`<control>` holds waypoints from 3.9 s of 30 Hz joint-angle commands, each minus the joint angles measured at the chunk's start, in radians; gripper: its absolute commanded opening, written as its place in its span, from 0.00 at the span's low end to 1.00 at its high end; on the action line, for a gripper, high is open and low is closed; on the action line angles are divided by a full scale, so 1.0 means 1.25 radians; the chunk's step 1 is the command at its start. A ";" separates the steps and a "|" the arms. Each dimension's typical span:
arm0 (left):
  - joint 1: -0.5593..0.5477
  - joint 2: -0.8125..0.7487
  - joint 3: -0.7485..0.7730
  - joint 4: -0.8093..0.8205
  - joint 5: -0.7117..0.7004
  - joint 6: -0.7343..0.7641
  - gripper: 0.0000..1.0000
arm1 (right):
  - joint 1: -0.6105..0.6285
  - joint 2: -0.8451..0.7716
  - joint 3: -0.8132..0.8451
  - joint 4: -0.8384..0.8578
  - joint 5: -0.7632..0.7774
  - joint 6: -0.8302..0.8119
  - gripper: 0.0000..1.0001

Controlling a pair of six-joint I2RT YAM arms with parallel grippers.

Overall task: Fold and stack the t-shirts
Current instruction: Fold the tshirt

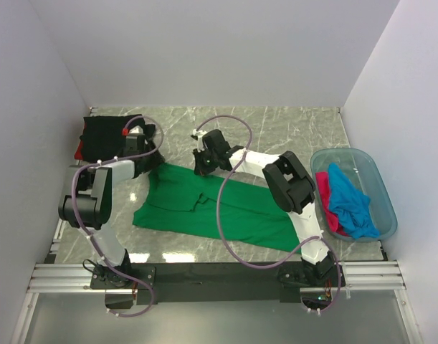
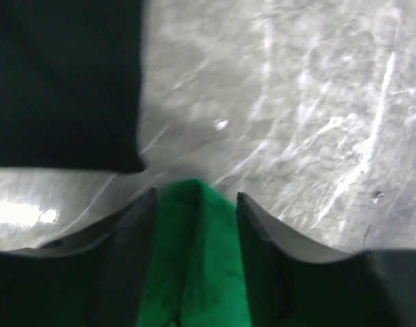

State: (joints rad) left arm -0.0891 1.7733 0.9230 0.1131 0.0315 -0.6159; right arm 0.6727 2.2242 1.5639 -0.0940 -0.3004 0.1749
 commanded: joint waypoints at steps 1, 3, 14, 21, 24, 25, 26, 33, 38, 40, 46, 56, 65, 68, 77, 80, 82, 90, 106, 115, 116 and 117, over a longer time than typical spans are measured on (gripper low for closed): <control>-0.024 -0.004 0.059 -0.019 -0.023 0.039 0.60 | -0.015 -0.022 0.017 -0.040 0.055 0.015 0.00; -0.037 -0.026 0.073 -0.032 -0.048 0.047 0.65 | -0.019 -0.027 0.012 -0.039 0.075 0.024 0.00; -0.152 -0.234 -0.024 -0.110 -0.119 -0.007 0.75 | -0.074 -0.072 -0.034 -0.040 0.183 0.102 0.00; -0.213 -0.281 -0.147 -0.130 -0.082 -0.089 0.76 | -0.106 -0.099 -0.051 -0.055 0.235 0.156 0.00; -0.216 -0.250 -0.175 -0.121 -0.052 -0.099 0.75 | -0.111 -0.113 -0.059 -0.056 0.239 0.161 0.00; -0.215 -0.243 -0.175 -0.113 -0.045 -0.098 0.76 | -0.112 -0.114 -0.059 -0.057 0.239 0.161 0.00; -0.215 -0.237 -0.175 -0.110 -0.041 -0.099 0.76 | -0.115 -0.116 -0.058 -0.059 0.239 0.161 0.00; -0.213 -0.117 -0.107 -0.102 -0.031 -0.083 0.76 | -0.116 -0.144 -0.085 -0.052 0.260 0.163 0.00; -0.191 -0.028 -0.059 -0.066 0.003 -0.100 0.76 | -0.121 -0.141 -0.089 -0.055 0.254 0.164 0.00; -0.182 0.017 -0.016 -0.072 0.013 -0.102 0.76 | -0.123 -0.137 -0.078 -0.065 0.256 0.163 0.00; -0.162 0.110 0.141 -0.131 0.019 -0.090 0.76 | -0.136 -0.134 -0.058 -0.084 0.278 0.173 0.00; -0.137 0.287 0.447 -0.241 0.051 -0.056 0.76 | -0.181 -0.114 -0.012 -0.106 0.298 0.213 0.00; -0.137 0.405 0.622 -0.273 0.113 -0.025 0.76 | -0.233 -0.075 0.056 -0.143 0.283 0.242 0.00; -0.139 0.427 0.663 -0.264 0.131 -0.010 0.76 | -0.239 -0.086 0.055 -0.151 0.297 0.226 0.00; -0.142 0.466 0.788 -0.274 0.123 0.036 0.76 | -0.229 -0.302 -0.156 -0.046 0.266 0.168 0.39; -0.142 0.485 0.824 -0.282 0.125 0.047 0.76 | -0.195 -0.417 -0.291 -0.049 0.317 0.158 0.40; -0.142 0.491 0.835 -0.281 0.129 0.052 0.76 | -0.154 -0.513 -0.352 -0.054 0.351 0.166 0.41; -0.150 0.465 0.793 -0.259 0.131 0.053 0.76 | -0.022 -0.720 -0.621 -0.123 0.439 0.272 0.41; -0.240 0.320 0.636 -0.203 0.067 0.062 0.77 | 0.111 -0.832 -0.790 -0.246 0.469 0.429 0.41; -0.248 0.361 0.623 -0.233 0.086 0.051 0.77 | 0.187 -0.729 -0.780 -0.246 0.456 0.483 0.41; -0.248 0.374 0.629 -0.238 0.090 0.051 0.77 | 0.196 -0.722 -0.775 -0.244 0.449 0.493 0.41; -0.249 0.383 0.634 -0.241 0.093 0.051 0.77 | 0.214 -0.703 -0.771 -0.241 0.444 0.498 0.41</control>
State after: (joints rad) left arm -0.4023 2.2402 1.7042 -0.1886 0.1352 -0.5610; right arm 0.8978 1.3033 0.5873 -0.3946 0.2604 0.7456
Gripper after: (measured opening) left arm 0.766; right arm 0.414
